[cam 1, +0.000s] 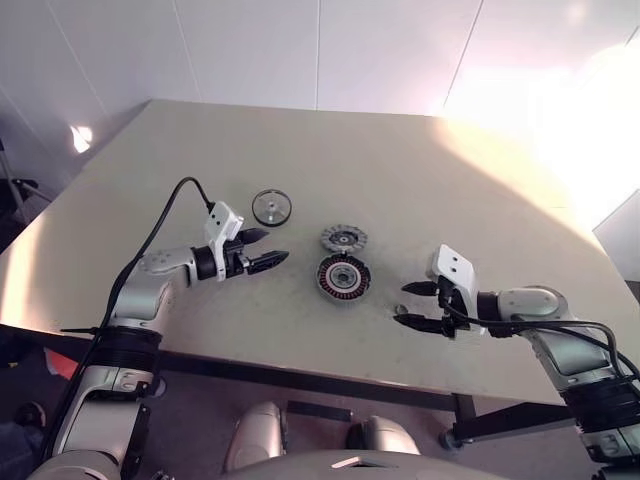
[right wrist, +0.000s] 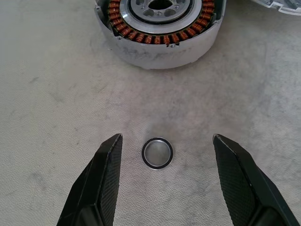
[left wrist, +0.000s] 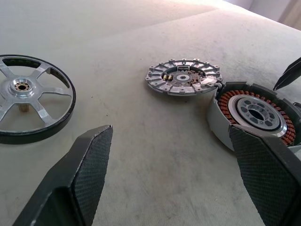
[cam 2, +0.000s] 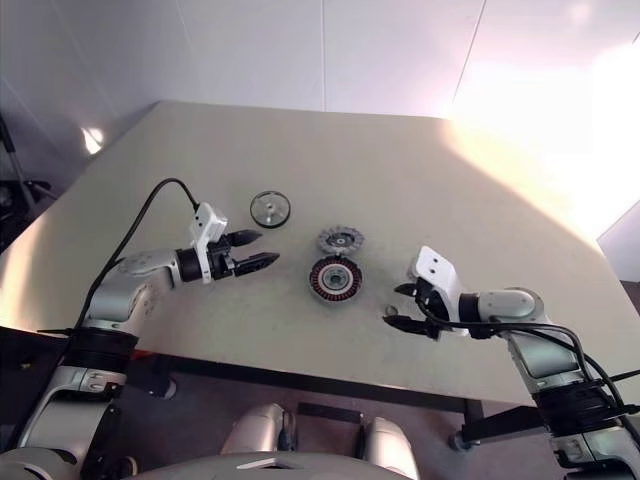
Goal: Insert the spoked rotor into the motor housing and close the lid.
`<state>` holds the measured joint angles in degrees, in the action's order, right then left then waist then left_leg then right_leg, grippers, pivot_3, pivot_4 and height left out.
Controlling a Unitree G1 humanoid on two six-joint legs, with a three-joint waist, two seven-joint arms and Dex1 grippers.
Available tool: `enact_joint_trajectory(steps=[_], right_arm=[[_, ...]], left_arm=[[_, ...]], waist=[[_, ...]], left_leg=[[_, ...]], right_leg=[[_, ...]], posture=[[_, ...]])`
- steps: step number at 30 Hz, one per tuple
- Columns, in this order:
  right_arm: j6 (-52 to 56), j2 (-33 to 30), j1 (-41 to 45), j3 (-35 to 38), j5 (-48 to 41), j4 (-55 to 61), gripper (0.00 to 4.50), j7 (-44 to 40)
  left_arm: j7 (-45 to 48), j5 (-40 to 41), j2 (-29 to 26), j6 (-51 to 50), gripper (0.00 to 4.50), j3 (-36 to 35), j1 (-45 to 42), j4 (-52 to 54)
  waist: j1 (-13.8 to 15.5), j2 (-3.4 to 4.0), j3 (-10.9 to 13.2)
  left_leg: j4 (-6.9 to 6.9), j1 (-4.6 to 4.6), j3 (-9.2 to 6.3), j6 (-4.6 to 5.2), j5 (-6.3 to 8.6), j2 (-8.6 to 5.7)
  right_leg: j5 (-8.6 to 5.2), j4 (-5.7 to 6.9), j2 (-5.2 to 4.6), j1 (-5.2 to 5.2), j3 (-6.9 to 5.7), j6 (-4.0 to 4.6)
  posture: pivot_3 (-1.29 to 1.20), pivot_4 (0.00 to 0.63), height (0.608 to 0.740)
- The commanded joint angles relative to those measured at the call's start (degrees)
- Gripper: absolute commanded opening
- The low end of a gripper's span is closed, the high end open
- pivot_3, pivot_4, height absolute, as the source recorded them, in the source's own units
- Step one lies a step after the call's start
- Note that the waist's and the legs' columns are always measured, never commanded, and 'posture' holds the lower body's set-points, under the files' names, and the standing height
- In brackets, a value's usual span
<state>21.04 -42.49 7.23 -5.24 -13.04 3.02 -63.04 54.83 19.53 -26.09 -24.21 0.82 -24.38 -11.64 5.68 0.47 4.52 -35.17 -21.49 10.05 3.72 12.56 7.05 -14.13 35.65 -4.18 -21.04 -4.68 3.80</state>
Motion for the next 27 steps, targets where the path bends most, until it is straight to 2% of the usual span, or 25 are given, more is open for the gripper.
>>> enact_joint_trajectory(steps=[1, 4, 8, 12, 19, 27], right_arm=[[-0.25, -0.31, -0.16, 0.23, -0.70, 1.13, 3.41, -0.31], [-0.51, -0.19, -0.55, -0.50, 0.12, -0.44, 3.41, -0.16], [-1.02, -0.04, -0.33, -0.79, 0.64, -1.33, 2.24, 0.28], [-1.71, -0.10, 0.15, -0.83, 1.07, -2.10, 0.86, 0.54], [-2.49, 0.13, 2.37, -0.64, 1.11, -3.32, 0.62, 0.94], [1.85, 3.88, 13.09, 1.59, -2.86, -0.12, 0.62, 3.75]], left_arm=[[0.32, -0.15, -0.68, 0.85, 4.16, -0.14, -0.86, 0.35], [0.20, -0.43, -0.61, 1.02, 4.16, -0.18, -1.11, 0.07], [0.15, -0.76, -0.67, 1.31, 4.16, -0.26, -1.53, -0.38], [0.03, -1.00, -0.67, 1.60, 4.16, -0.25, -1.65, -0.53], [-0.40, -1.37, -0.21, 2.05, 4.16, 0.06, -2.45, -0.99], [-0.85, -1.55, 0.53, 1.97, 4.16, 0.31, -2.03, -0.51]], waist=[[-0.01, 0.00, 0.00], [-0.01, 0.00, -0.01], [-0.01, 0.00, -0.01], [-0.01, -0.01, -0.01], [-0.02, 0.00, -0.01], [-0.19, 0.03, -0.02]], left_leg=[[0.00, 0.02, 0.00, 0.00, 0.00, 0.00], [0.00, 0.02, 0.00, 0.00, 0.00, 0.00], [0.00, 0.08, 0.00, 0.00, 0.00, 0.00], [0.01, 0.12, 0.00, 0.00, 0.00, 0.00], [0.01, 0.39, 0.00, -0.01, 0.00, 0.00], [0.06, 0.34, 0.00, -0.06, -0.04, 0.00]], right_leg=[[0.00, 0.00, 0.00, 0.02, 0.00, 0.00], [0.00, 0.00, 0.00, 0.02, 0.00, 0.00], [0.00, -0.01, 0.00, 0.08, 0.00, 0.00], [0.00, -0.02, 0.00, 0.13, 0.00, 0.00], [0.00, -0.03, 0.00, 0.38, 0.00, -0.01], [0.00, 0.06, 0.00, 0.23, 0.00, 0.00]], posture=[[0.00, 0.000, 0.740], [0.00, 0.000, 0.740], [0.00, 0.000, 0.740], [0.00, 0.000, 0.740], [0.00, 0.000, 0.740], [0.00, 0.000, 0.740]])
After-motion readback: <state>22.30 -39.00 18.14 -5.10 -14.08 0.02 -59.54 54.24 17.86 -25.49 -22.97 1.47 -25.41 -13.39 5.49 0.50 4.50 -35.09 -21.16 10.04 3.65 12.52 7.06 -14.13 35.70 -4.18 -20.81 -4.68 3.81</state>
